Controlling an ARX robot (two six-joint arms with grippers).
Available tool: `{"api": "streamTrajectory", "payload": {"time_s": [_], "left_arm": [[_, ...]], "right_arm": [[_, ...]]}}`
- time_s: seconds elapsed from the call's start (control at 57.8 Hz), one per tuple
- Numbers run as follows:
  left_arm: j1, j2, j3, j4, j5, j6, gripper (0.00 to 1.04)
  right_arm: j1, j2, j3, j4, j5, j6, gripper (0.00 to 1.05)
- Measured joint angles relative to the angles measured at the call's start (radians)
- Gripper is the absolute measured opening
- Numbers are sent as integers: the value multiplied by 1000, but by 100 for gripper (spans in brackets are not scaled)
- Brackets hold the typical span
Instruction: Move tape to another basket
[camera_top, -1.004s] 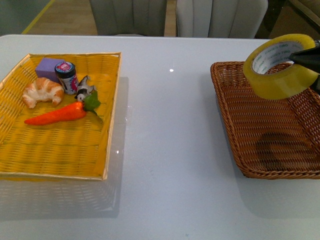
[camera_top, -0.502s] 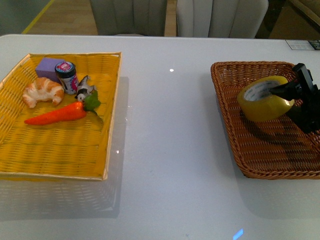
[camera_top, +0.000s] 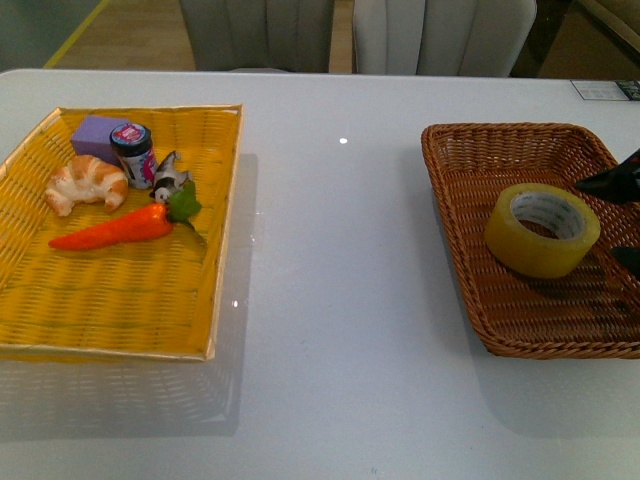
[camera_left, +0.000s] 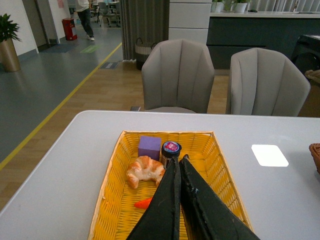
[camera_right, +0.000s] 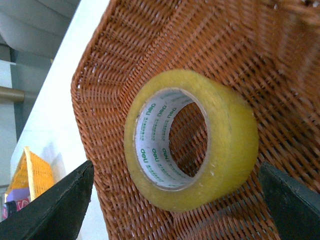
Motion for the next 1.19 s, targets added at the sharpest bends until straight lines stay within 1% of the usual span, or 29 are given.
{"api": "streamTrajectory", "payload": {"time_s": [0.104, 0.173, 0.242, 0.312, 0.364, 0.381, 0.416, 0.45, 0.502, 0.519, 0.554, 0.589, 0.606, 0.675, 0.693, 0.797, 0.814, 0.848, 0.9, 0.935, 0.97, 1.022, 1.126, 1.195], "left_arm": [[0, -28, 0, -28, 0, 0, 2], [0, -55, 0, -55, 0, 0, 2], [0, -72, 0, -74, 0, 0, 2], [0, -172, 0, -208, 0, 0, 2], [0, -218, 0, -238, 1, 0, 2], [0, -226, 0, -239, 1, 0, 2], [0, -227, 0, -243, 1, 0, 2], [1, -227, 0, -245, 0, 0, 2], [1, -227, 0, -246, 1, 0, 2], [1, -228, 0, -245, 1, 0, 2], [1, -228, 0, -245, 0, 0, 2], [1, -228, 0, -245, 0, 0, 2], [1, -228, 0, -245, 1, 0, 2], [1, -229, 0, -245, 0, 0, 2], [1, -229, 0, -245, 0, 0, 2], [1, -229, 0, -245, 0, 0, 2], [1, -229, 0, -245, 0, 0, 2], [1, -229, 0, -245, 0, 0, 2], [1, -229, 0, -245, 0, 0, 2], [1, -229, 0, -245, 0, 0, 2], [1, -229, 0, -245, 0, 0, 2], [1, -229, 0, -245, 1, 0, 2], [1, -229, 0, -245, 0, 0, 2], [1, -229, 0, -245, 0, 0, 2]], "right_arm": [[-14, -113, -79, -3, -2, -47, 96], [-23, -266, -174, -12, -2, -105, 96], [-27, -422, -248, -60, 8, -161, 96], [-34, -568, -296, -122, 16, -198, 96], [-42, -671, -315, -177, 23, -214, 96], [-44, -720, -340, -143, 41, -265, 93], [-44, -830, -411, -8, 75, -397, 83], [-42, -903, -438, -11, 82, -486, 77], [-29, -1062, -484, -97, 94, -608, 67], [-26, -1087, -492, -112, 97, -616, 65], [-16, -1174, -520, -153, 106, -669, 58], [-5, -1236, -541, -169, 117, -700, 51], [-2, -1248, -544, -172, 121, -705, 49], [19, -1315, -568, -192, 144, -739, 35], [22, -1321, -571, -194, 147, -742, 33], [55, -1392, -613, -237, 175, -757, 10], [56, -1397, -615, -240, 177, -758, 9], [64, -1421, -625, -253, 188, -762, 2], [74, -1450, -634, -270, 200, -769, 2], [106, -1474, -640, -288, 256, -769, 2], [139, -1497, -647, -304, 280, -770, 2], [163, -1530, -657, -326, 279, -771, 2], [167, -1582, -670, -364, 291, -771, 2], [168, -1595, -690, -342, 286, -771, 2]]}}
